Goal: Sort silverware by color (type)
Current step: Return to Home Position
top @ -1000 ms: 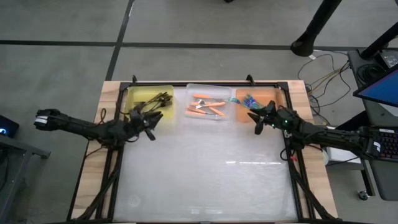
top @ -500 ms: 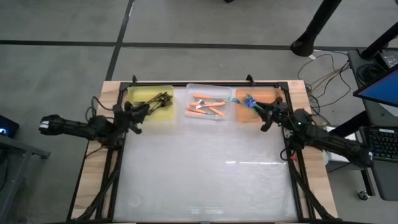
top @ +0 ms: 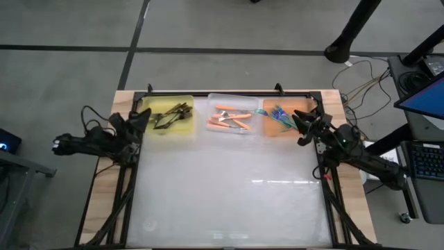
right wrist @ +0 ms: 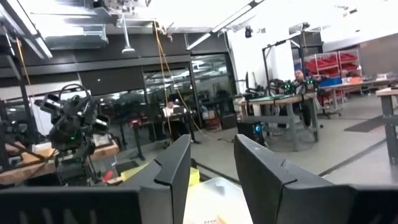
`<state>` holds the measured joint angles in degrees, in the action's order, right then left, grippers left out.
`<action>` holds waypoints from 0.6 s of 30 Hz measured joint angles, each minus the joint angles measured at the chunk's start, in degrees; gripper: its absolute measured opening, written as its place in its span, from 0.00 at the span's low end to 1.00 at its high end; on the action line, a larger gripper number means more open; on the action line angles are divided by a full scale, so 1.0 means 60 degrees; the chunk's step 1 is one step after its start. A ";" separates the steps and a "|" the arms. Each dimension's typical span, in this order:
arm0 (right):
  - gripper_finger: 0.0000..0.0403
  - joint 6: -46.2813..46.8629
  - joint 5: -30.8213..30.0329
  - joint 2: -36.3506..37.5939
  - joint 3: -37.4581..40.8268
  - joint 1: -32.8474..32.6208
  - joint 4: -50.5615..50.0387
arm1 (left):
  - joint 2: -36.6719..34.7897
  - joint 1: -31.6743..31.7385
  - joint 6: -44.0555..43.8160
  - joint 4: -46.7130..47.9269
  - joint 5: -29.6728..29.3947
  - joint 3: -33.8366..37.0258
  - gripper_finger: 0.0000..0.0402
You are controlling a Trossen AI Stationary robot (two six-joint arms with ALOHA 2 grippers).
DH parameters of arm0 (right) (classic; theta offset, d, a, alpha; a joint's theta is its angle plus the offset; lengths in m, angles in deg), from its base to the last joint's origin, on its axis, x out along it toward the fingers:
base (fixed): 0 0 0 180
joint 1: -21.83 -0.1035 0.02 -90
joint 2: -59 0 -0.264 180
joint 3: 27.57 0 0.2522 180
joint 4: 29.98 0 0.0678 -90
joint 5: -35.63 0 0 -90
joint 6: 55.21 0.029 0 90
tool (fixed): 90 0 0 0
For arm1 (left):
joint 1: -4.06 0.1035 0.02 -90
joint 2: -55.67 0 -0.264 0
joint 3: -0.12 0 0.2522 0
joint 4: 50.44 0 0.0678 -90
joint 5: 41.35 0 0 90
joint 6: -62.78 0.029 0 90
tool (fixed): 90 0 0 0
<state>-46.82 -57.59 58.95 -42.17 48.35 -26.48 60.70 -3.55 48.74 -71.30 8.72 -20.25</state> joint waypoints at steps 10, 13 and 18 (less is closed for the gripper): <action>0.29 0.0000 0.0025 0.0006 -0.0002 0.0000 -0.0143 | -0.0849 0.0000 0.0000 -0.0086 -0.0010 0.0000 0.15; 0.29 0.0000 0.0029 0.0002 -0.0003 0.0000 -0.0140 | -0.0849 -0.0011 0.0000 0.0035 -0.0008 0.0000 0.15; 0.29 0.0000 0.0025 0.0002 0.0000 0.0000 -0.0140 | -0.0849 -0.0011 0.0002 0.0091 -0.0004 0.0105 0.15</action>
<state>-46.82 -57.44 58.96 -42.17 48.35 -27.32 55.61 -3.62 48.75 -70.76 8.69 -19.62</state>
